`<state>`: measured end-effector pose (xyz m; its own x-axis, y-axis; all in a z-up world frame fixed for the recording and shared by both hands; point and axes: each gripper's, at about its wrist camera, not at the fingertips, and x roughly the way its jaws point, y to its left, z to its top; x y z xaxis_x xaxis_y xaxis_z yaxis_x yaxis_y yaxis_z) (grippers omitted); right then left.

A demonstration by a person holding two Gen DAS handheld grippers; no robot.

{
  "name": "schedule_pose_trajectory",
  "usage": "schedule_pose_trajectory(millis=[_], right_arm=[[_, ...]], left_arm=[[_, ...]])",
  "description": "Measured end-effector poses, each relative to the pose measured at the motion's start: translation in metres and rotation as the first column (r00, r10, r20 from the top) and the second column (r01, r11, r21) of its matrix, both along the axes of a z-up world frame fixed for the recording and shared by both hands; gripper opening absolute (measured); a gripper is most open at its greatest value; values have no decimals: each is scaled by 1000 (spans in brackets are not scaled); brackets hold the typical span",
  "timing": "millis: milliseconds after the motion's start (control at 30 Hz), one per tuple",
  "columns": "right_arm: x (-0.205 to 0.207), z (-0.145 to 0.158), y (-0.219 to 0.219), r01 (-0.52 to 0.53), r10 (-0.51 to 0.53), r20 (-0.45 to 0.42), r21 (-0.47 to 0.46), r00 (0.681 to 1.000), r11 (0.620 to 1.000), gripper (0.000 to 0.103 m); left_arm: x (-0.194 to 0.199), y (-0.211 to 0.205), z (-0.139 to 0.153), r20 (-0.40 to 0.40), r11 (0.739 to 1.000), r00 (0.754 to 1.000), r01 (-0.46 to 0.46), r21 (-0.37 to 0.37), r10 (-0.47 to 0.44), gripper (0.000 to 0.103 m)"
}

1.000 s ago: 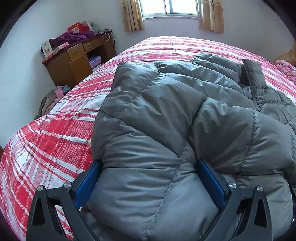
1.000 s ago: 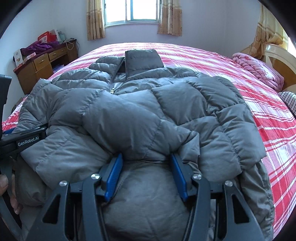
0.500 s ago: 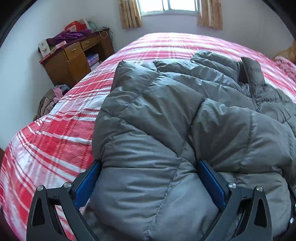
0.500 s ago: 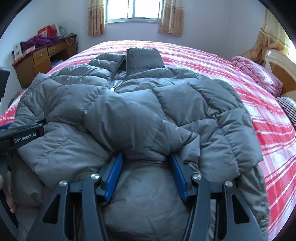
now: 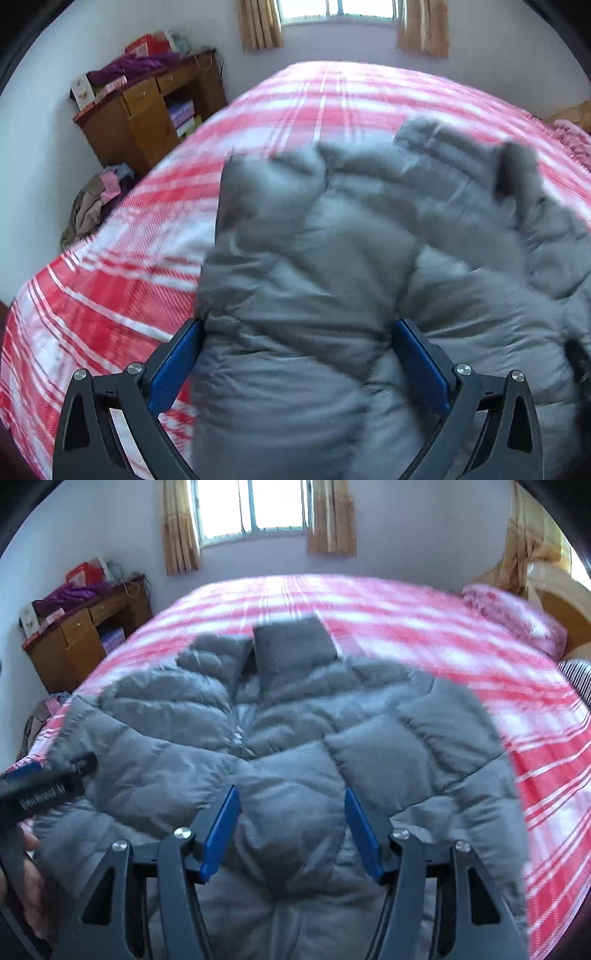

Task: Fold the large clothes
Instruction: 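Grasp the jacket hem with the left gripper while the right gripper grasps the hem too, then lift the hem with both grippers and carry it toward the collar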

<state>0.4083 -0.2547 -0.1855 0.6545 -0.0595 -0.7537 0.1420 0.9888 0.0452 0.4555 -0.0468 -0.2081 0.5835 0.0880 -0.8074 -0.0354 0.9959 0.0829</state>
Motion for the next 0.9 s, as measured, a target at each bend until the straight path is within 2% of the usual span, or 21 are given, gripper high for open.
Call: schedule_pose_trajectory(millis=[33, 100, 200, 900], right_arm=[[2, -7, -4, 9, -9, -13, 5, 1000, 1000, 63], [3, -20, -9, -3, 3, -17, 3, 1000, 1000, 64], [-1, -27, -9, -13, 13, -10, 11, 1000, 1000, 66], [1, -30, -3, -14, 13, -25, -38, 1000, 999, 69]], left_arm=[[-3, 3, -8, 14, 999, 1000, 12, -45, -11, 102], [-6, 5, -10, 27, 998, 1000, 6, -62, -4, 102], [-5, 1, -13, 27, 999, 1000, 3, -41, -2, 102], [-3, 0, -13, 31, 999, 1000, -3, -35, 4, 102]])
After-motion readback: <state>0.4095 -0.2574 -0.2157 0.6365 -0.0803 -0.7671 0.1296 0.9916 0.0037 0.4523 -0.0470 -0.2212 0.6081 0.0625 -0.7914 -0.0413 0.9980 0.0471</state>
